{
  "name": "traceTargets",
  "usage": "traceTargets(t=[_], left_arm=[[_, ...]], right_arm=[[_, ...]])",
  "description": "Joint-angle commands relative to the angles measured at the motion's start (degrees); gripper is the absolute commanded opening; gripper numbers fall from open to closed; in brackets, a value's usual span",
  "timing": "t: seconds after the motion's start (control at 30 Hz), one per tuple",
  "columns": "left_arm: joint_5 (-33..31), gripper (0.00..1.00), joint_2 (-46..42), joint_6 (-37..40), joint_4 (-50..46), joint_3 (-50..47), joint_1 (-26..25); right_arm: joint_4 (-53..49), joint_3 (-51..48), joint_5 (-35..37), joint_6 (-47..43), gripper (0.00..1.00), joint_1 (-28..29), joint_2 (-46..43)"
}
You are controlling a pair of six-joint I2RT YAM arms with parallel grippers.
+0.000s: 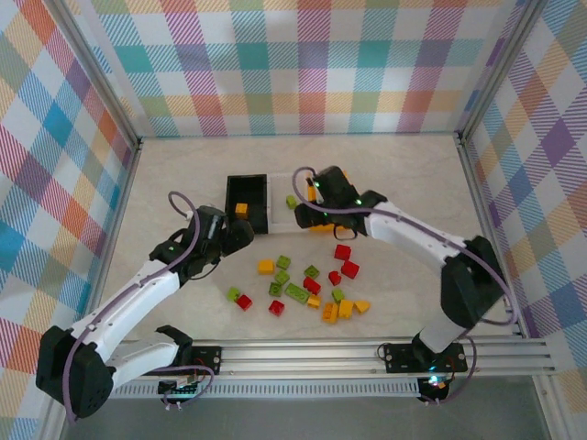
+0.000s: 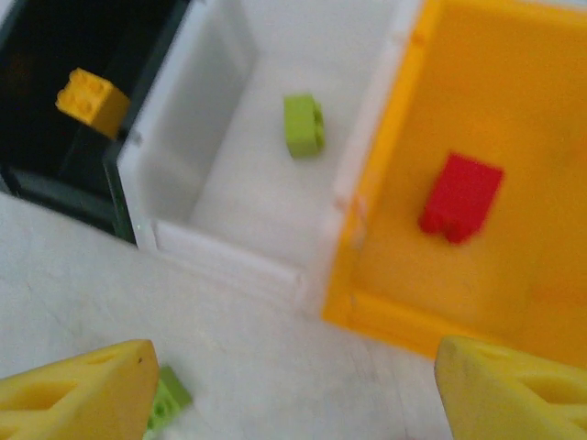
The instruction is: Sort the legos into containers by color
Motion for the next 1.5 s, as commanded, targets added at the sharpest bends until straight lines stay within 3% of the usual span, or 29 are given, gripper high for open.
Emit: traceTargets(t=[0.0,0.2,0.57,1.07,1.3,1.47], left_arm=[[1.4,1.00,1.5,0.2,1.9,-1.2,0.3],[2.4,1.00,3.2,-0.4,3.7,-2.7,0.3],[2.9,1.00,4.2,-0.6,3.8,-2.7,0.3],[2.9,1.00,4.7,-0.5,3.7,-2.3,0.4],[4.0,1.00,4.8,-0.2,3.2,-1.6,0.8],[5.4,1.00,5.3,-0.1,3.5,-1.3,1.2]], right_arm=[[-0.4,-8.2,0.9,3.9,0.80,0.2,-4.4],[1.8,-19.1,0.1,9.9,0.82,-3.0,-6.6],[5.4,-17.5,1.9,11.4,0.82,-4.7,2.6],[5.9,-17.5,0.1,9.5,0.43,-4.7,1.8],[1.6,-14.7,-3.3,4.0,0.41,-4.7,-8.0],[-3.7,-3.7,-3.1,1.1,0.42,-5.6,-3.1]])
